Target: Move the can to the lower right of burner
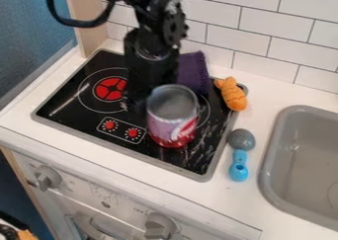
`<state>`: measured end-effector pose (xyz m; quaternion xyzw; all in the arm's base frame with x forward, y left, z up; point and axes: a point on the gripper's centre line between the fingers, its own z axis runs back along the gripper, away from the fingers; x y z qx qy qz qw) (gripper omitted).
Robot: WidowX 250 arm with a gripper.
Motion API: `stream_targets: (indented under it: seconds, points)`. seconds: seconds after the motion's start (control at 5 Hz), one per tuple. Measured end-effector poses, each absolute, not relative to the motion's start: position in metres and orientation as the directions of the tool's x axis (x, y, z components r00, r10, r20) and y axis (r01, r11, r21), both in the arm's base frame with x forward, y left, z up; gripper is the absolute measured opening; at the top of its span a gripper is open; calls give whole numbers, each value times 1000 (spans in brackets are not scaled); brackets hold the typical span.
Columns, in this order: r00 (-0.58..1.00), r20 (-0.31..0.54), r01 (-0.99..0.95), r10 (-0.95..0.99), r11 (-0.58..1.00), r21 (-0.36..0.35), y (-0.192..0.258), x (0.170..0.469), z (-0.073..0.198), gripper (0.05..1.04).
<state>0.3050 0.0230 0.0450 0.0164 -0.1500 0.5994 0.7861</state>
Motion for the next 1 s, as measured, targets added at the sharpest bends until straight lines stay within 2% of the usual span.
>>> stream_targets:
  seconds: [0.4, 0.6, 0.8, 1.0]
  points:
    - [333, 228, -915, 915, 372, -157, 2, 301, 50, 999]
    - [359, 246, -901, 900, 403, -159, 5, 302, 63, 999]
    - [335, 271, -910, 902, 385, -157, 18, 305, 80, 999]
    - [322, 297, -905, 899, 385, -183, 22, 310, 109, 999]
